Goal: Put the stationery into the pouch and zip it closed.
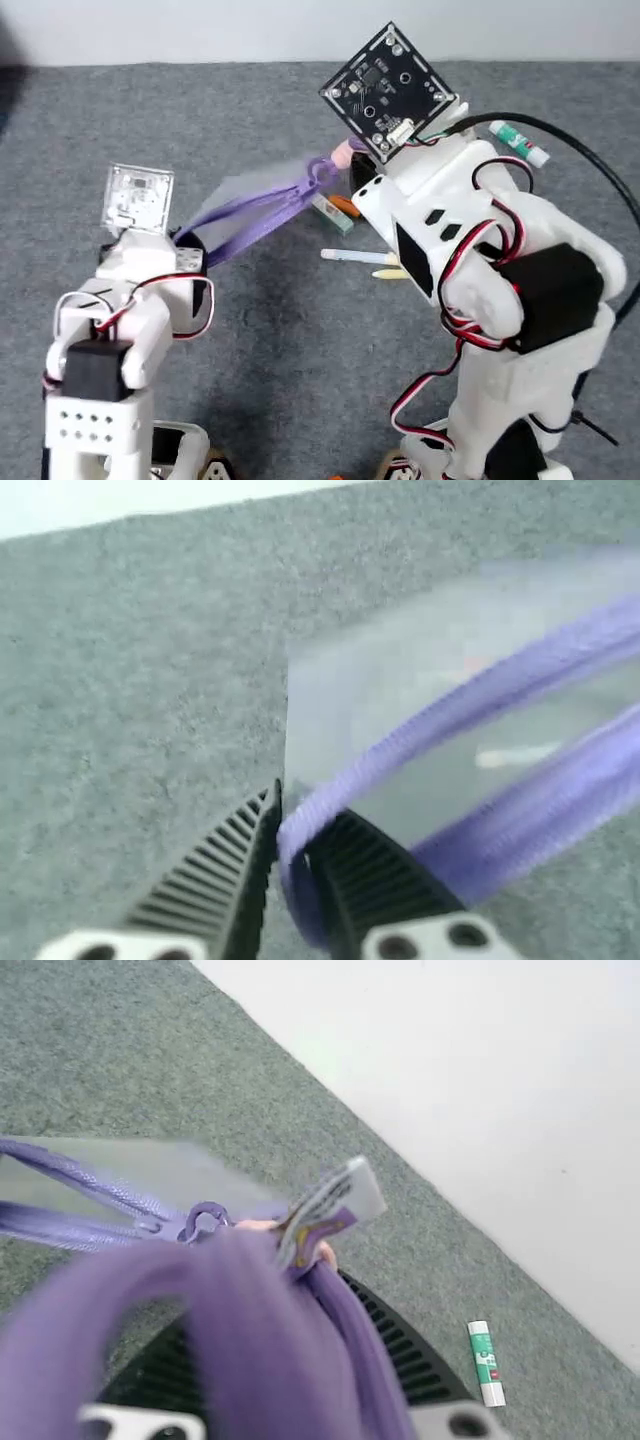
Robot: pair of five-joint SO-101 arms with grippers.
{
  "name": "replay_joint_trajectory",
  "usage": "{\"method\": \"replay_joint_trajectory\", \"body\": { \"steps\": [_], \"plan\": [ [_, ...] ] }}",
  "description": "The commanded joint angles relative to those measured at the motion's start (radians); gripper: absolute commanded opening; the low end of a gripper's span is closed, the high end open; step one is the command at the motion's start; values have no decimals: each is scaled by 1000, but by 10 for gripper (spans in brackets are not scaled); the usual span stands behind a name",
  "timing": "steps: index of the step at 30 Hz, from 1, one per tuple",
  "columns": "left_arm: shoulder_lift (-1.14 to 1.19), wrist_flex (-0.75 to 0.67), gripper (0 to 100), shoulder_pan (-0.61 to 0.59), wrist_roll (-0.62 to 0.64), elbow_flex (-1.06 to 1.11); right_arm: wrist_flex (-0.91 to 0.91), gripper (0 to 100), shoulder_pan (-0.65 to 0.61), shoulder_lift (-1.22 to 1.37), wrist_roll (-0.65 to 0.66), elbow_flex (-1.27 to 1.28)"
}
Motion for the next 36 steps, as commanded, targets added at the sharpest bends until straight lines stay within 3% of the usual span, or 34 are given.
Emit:
{"method": "replay_joint_trajectory", "body": {
  "steps": [1, 7, 12, 17, 23, 26, 32, 36],
  "plan": [
    [12, 115, 12, -6, -48, -193, 24, 9, 15, -30, 12, -20],
    [12, 338, 12, -8, -137, -328, 28, 9, 18, 38, 8, -20],
    [14, 396, 12, -8, -130, -323, 44, 29, 27, 77, -29, -17],
    [15, 396, 12, -8, -38, -302, 44, 259, 82, 13, -107, 118],
    [12, 402, 12, -11, 34, -223, 39, 188, 154, -105, -112, 413],
    [12, 396, 12, -75, 38, -217, 19, 182, 185, -88, -112, 540],
    [14, 397, 12, -183, 32, -214, -53, 180, 208, 111, -110, 624],
    [14, 402, 12, -189, 34, -214, -128, 183, 208, 306, -100, 566]
  ]
}}
